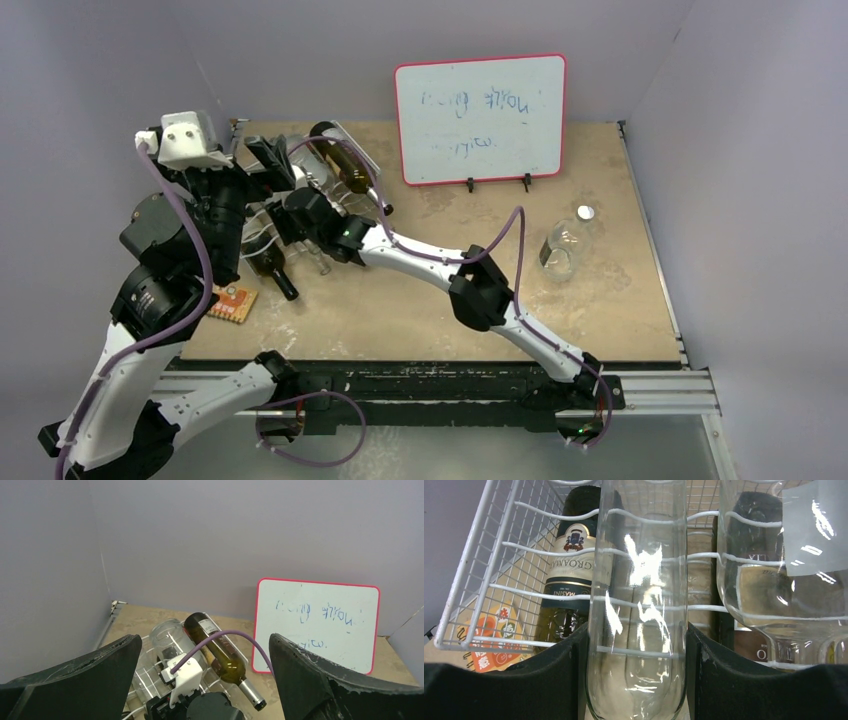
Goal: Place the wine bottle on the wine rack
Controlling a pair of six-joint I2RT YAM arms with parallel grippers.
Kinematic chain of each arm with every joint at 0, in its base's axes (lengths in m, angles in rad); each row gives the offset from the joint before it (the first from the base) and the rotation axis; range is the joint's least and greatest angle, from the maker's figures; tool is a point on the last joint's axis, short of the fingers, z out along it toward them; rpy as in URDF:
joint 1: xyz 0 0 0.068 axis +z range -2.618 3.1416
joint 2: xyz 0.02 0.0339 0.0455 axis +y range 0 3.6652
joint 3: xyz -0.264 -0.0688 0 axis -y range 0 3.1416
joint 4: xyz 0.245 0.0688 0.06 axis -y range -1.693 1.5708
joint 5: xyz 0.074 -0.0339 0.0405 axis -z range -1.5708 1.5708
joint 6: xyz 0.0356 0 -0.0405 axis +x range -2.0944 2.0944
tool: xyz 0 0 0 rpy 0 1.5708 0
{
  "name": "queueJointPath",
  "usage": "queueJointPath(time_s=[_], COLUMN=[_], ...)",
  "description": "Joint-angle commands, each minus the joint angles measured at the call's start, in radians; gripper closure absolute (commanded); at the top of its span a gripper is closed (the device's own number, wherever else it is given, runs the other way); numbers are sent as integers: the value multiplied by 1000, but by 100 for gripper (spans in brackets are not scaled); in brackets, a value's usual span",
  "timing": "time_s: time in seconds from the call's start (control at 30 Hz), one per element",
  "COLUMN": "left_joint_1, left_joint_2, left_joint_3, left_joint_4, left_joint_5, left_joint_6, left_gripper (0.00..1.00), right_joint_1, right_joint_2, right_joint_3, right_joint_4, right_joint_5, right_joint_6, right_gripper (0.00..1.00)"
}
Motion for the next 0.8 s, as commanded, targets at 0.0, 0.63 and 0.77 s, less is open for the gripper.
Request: queueJointPath(time_s=[0.0,0.63,0.77], left_joint_1=[1,2,1], left_joint_2=[21,42,39], left_joint_3=[17,65,65], left_joint_4=[6,-26,-31], left_joint_5=[-16,-10,-4], left_joint_6=[-10,-13,-15], left_gripper=[0,0,0], right_joint_1=[-14,-24,-24], right_joint_2=[-34,-296,-451], right_joint_3=[74,-129,-296], right_joint_4=[116,218,272], right_joint_5=[-2,-96,-92], right_joint_6=[-7,11,25], right_gripper=[41,15,16])
